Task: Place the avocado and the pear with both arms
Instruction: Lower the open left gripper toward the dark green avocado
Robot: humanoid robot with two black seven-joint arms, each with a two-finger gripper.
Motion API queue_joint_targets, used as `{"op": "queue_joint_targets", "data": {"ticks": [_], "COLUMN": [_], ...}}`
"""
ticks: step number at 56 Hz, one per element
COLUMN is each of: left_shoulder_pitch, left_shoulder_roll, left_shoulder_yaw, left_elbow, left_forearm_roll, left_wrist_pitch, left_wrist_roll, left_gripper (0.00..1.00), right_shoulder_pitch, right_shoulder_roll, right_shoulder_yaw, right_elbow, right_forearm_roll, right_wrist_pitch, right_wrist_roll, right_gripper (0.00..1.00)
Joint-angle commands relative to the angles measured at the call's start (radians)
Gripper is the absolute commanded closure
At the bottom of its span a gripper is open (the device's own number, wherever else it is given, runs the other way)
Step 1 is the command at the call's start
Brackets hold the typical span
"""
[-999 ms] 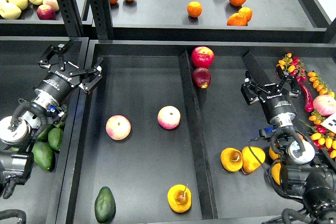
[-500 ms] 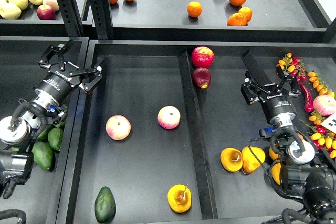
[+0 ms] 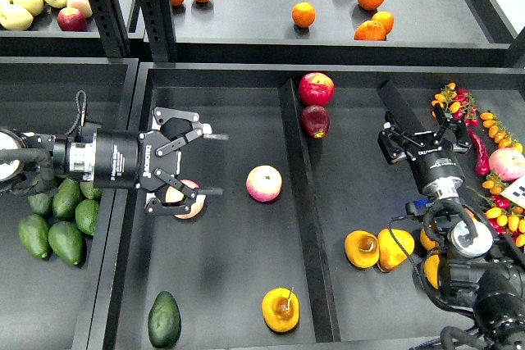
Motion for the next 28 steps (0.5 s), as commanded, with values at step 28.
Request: {"op": "queue_joint_targets", "data": {"ticks": [28], "left_shoulder_pitch": [-0.144], "left_shoulder_roll": [-0.194], "left_shoulder_yaw": [0.366], "left_elbow": [0.002], "left_forearm_roll": [0.308], "left_wrist_pitch": [0.0], "left_wrist_roll": [0.0], "left_gripper": [0.17], "right_shoulder_pitch": [0.007], "right_shoulder_roll": [0.0], "right_shoulder_yaw": [0.041], "right_elbow": [-0.027], "right_forearm_roll": [0.009], "right_wrist_pitch": [0.0], "right_wrist_roll": [0.0], "right_gripper": [0.0]}}
